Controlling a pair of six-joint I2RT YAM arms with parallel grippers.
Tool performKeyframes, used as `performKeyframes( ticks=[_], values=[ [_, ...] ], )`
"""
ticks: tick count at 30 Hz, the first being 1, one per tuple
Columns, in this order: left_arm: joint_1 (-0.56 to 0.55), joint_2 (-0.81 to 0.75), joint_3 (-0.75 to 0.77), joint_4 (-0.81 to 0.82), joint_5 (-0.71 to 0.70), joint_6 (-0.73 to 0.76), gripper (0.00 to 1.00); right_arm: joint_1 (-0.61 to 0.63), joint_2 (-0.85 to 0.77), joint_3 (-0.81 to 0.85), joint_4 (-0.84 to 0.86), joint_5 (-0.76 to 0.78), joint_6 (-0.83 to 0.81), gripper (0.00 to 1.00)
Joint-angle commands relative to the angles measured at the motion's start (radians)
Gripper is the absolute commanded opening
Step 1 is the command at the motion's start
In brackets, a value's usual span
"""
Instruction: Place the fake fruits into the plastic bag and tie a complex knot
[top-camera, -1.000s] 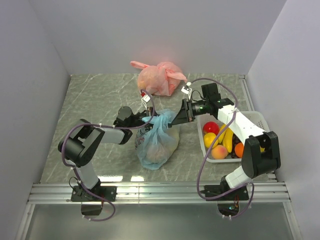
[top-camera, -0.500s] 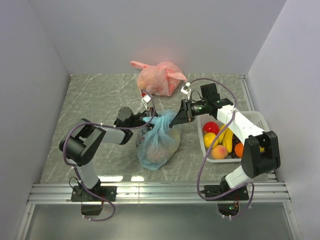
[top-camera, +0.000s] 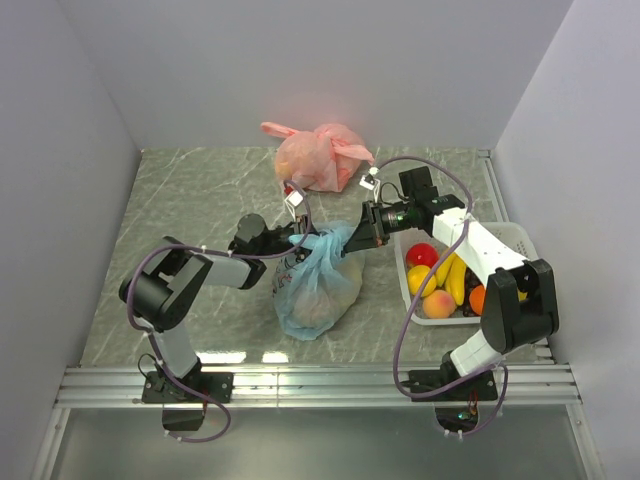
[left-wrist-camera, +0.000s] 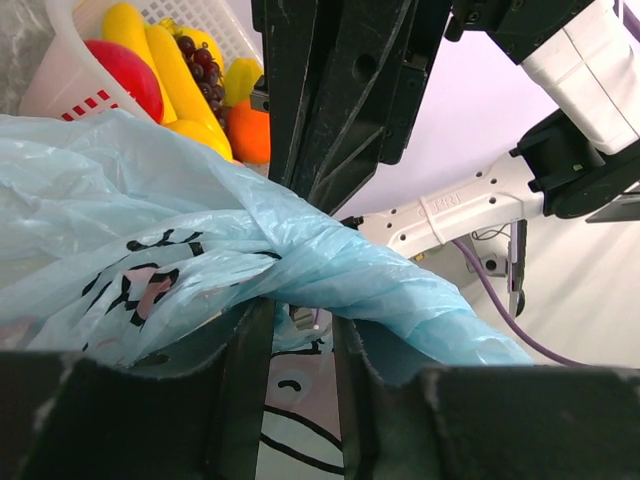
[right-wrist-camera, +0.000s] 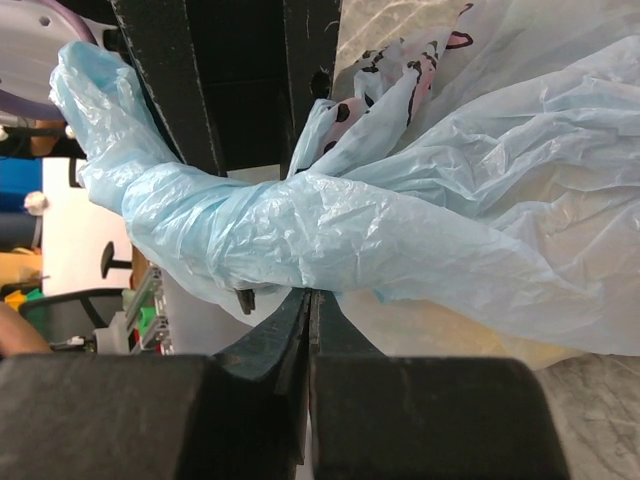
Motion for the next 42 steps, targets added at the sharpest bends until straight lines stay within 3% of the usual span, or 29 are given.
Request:
performKeyframes(
  ticks=[1, 3, 7, 12, 14, 15, 16, 19, 26, 29, 31, 36, 40, 42],
  values=[
    [0.014, -0.047, 0.007, 0.010, -0.002, 0.038, 0.35, -0.007, -0.026, 0.025, -0.025, 0.021, -0.039, 0.00],
    [0.016, -0.061, 0.014, -0.053, 0.004, 0.059, 0.33, -0.010, -0.029, 0.028, -0.025, 0.015, -0.037, 0.00],
    [0.020, -0.062, 0.016, -0.072, 0.004, 0.062, 0.15, -0.010, -0.031, 0.033, -0.031, 0.007, -0.039, 0.00],
    [0.022, -0.062, 0.013, -0.064, -0.014, 0.050, 0.00, -0.010, -0.031, 0.031, -0.048, -0.003, -0.071, 0.00],
    [0.022, -0.051, 0.013, -0.023, -0.020, 0.035, 0.01, -0.009, -0.023, 0.036, -0.054, -0.014, -0.066, 0.03],
    [0.022, -0.045, 0.013, -0.011, -0.020, 0.020, 0.00, -0.006, -0.005, 0.050, -0.071, -0.023, -0.078, 0.09],
    [0.020, -0.042, 0.013, 0.018, -0.023, 0.010, 0.00, -0.002, 0.001, 0.056, -0.091, -0.028, -0.082, 0.26],
    [0.020, -0.031, 0.020, 0.043, -0.023, -0.010, 0.00, 0.010, 0.011, 0.057, -0.096, -0.023, -0.089, 0.37],
    [0.011, -0.035, 0.019, 0.065, -0.026, -0.027, 0.00, 0.036, 0.032, 0.059, -0.102, -0.014, -0.122, 0.36],
    [0.005, -0.033, 0.016, 0.085, -0.028, -0.040, 0.00, 0.040, 0.035, 0.057, -0.061, -0.003, -0.092, 0.41],
    [0.000, -0.033, 0.014, 0.089, -0.025, -0.043, 0.00, 0.040, 0.028, 0.053, -0.022, 0.012, -0.062, 0.50],
    [-0.001, -0.028, 0.014, 0.097, -0.023, -0.056, 0.00, 0.040, 0.023, 0.051, 0.021, 0.001, -0.049, 0.50],
    [-0.001, -0.024, 0.020, 0.098, -0.017, -0.060, 0.00, 0.040, 0.017, 0.051, 0.036, -0.049, -0.062, 0.30],
    [-0.003, -0.022, 0.022, 0.094, -0.014, -0.063, 0.00, 0.039, 0.009, 0.048, 0.051, -0.069, -0.066, 0.28]
  ],
)
